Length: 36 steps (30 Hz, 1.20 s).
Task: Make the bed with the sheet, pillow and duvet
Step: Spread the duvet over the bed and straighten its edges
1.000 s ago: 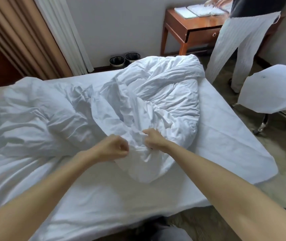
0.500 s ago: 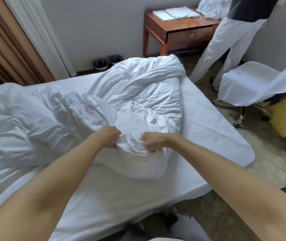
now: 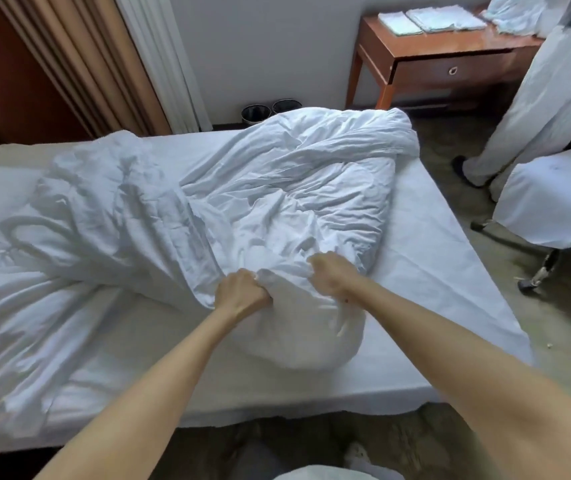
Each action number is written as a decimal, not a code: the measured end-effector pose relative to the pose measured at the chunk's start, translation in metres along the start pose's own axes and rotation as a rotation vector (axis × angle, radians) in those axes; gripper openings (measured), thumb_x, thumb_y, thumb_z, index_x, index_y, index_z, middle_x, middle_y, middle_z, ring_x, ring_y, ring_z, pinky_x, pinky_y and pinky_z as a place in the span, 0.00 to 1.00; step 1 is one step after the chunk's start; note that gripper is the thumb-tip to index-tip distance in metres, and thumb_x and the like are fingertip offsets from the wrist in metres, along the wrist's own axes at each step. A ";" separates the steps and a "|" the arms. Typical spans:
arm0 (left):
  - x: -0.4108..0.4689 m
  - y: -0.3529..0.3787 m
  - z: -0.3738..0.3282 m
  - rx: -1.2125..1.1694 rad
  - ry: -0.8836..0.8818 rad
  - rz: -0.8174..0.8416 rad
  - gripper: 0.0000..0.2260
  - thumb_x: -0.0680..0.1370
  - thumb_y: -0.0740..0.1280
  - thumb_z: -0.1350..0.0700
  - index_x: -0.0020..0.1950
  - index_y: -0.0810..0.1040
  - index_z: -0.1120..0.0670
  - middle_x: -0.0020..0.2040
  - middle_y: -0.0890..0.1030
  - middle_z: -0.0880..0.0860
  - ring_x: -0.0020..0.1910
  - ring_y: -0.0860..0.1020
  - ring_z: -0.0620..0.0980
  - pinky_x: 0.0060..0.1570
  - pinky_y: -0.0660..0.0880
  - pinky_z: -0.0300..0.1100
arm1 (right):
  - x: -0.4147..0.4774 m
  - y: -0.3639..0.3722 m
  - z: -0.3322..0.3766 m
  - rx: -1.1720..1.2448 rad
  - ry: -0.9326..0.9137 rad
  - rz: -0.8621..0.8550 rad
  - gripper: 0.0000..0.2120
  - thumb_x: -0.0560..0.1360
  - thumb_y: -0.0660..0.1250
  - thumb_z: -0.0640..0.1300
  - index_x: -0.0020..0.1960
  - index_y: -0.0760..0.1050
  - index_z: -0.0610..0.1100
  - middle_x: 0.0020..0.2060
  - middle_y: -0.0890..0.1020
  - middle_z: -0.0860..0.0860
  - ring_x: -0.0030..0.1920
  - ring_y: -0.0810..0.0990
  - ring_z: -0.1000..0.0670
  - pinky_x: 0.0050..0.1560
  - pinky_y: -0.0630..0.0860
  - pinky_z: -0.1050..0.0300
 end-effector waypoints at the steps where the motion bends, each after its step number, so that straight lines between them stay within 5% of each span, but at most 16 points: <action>1: -0.003 0.002 -0.024 -0.081 -0.011 -0.019 0.12 0.65 0.61 0.51 0.38 0.76 0.59 0.45 0.81 0.62 0.48 0.78 0.61 0.39 0.66 0.41 | -0.006 -0.022 -0.014 -0.052 -0.008 -0.076 0.15 0.77 0.58 0.42 0.60 0.73 0.37 0.60 0.75 0.37 0.62 0.74 0.37 0.58 0.70 0.51; 5: -0.026 0.020 -0.120 -0.448 -0.045 -0.076 0.10 0.59 0.64 0.54 0.38 0.77 0.55 0.39 0.79 0.57 0.47 0.79 0.59 0.38 0.67 0.40 | -0.040 -0.112 -0.065 -0.235 -0.097 -0.341 0.15 0.78 0.59 0.46 0.54 0.77 0.37 0.55 0.79 0.36 0.57 0.77 0.38 0.52 0.71 0.51; 9: -0.055 0.069 -0.201 -0.623 -0.012 0.018 0.14 0.56 0.60 0.55 0.38 0.80 0.55 0.41 0.82 0.57 0.44 0.79 0.57 0.39 0.71 0.40 | -0.080 -0.146 -0.140 -0.338 -0.017 -0.386 0.15 0.77 0.61 0.49 0.49 0.78 0.37 0.50 0.80 0.38 0.52 0.78 0.38 0.47 0.70 0.53; 15: -0.066 0.189 -0.209 -0.321 0.117 0.449 0.19 0.60 0.70 0.52 0.47 0.78 0.60 0.45 0.80 0.57 0.47 0.79 0.55 0.40 0.73 0.44 | -0.122 -0.036 -0.257 -0.199 0.336 -0.026 0.14 0.77 0.59 0.44 0.59 0.73 0.39 0.60 0.76 0.41 0.60 0.75 0.42 0.53 0.72 0.55; 20: -0.047 0.208 -0.156 -0.045 0.049 0.748 0.14 0.68 0.72 0.56 0.33 0.66 0.53 0.32 0.66 0.50 0.29 0.65 0.46 0.28 0.60 0.37 | -0.116 0.033 -0.249 -0.032 0.291 0.203 0.06 0.78 0.57 0.43 0.49 0.70 0.41 0.60 0.74 0.40 0.55 0.75 0.42 0.47 0.67 0.55; 23: -0.031 0.192 -0.142 -0.142 -0.069 0.880 0.05 0.73 0.68 0.57 0.42 0.73 0.55 0.39 0.71 0.52 0.33 0.70 0.47 0.31 0.68 0.35 | -0.103 0.039 -0.239 -0.033 0.274 0.402 0.09 0.75 0.61 0.41 0.53 0.71 0.39 0.54 0.76 0.43 0.52 0.76 0.43 0.50 0.71 0.53; 26: 0.015 0.178 -0.128 -0.390 -0.217 0.575 0.17 0.71 0.66 0.61 0.59 0.71 0.61 0.44 0.72 0.58 0.39 0.75 0.53 0.37 0.77 0.41 | -0.088 0.045 -0.234 -0.001 0.283 0.631 0.10 0.70 0.69 0.42 0.34 0.69 0.42 0.29 0.76 0.50 0.32 0.70 0.50 0.39 0.69 0.57; 27: 0.031 0.169 -0.122 -0.402 -0.247 0.432 0.23 0.70 0.65 0.60 0.64 0.68 0.63 0.47 0.74 0.61 0.43 0.77 0.58 0.40 0.78 0.42 | -0.082 0.045 -0.229 0.055 0.289 0.679 0.11 0.71 0.69 0.43 0.34 0.69 0.43 0.27 0.74 0.51 0.31 0.70 0.51 0.39 0.68 0.58; 29: 0.057 0.151 -0.108 -0.348 -0.287 0.247 0.26 0.74 0.62 0.60 0.70 0.61 0.64 0.63 0.71 0.66 0.61 0.73 0.63 0.58 0.75 0.50 | -0.063 0.040 -0.211 0.150 0.245 0.624 0.07 0.72 0.68 0.44 0.37 0.74 0.43 0.33 0.76 0.49 0.33 0.72 0.52 0.36 0.66 0.61; 31: 0.080 0.133 -0.093 -0.333 -0.297 0.187 0.25 0.76 0.59 0.62 0.72 0.58 0.64 0.68 0.67 0.65 0.68 0.68 0.62 0.66 0.69 0.51 | -0.038 0.030 -0.186 0.168 0.162 0.492 0.09 0.73 0.67 0.43 0.46 0.79 0.37 0.41 0.79 0.45 0.41 0.76 0.49 0.37 0.68 0.61; 36: 0.132 0.099 -0.050 -0.130 -0.232 0.202 0.19 0.78 0.55 0.65 0.69 0.62 0.65 0.68 0.68 0.63 0.68 0.67 0.60 0.63 0.66 0.44 | 0.040 0.029 -0.112 0.164 0.077 0.426 0.19 0.76 0.64 0.45 0.64 0.73 0.38 0.64 0.74 0.45 0.63 0.72 0.45 0.59 0.68 0.58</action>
Point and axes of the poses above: each hand's wrist, its own x-axis towards the middle knuckle, its own y-axis out of the palm, z = x × y, the point moved 4 cm from there along x, towards the middle knuckle
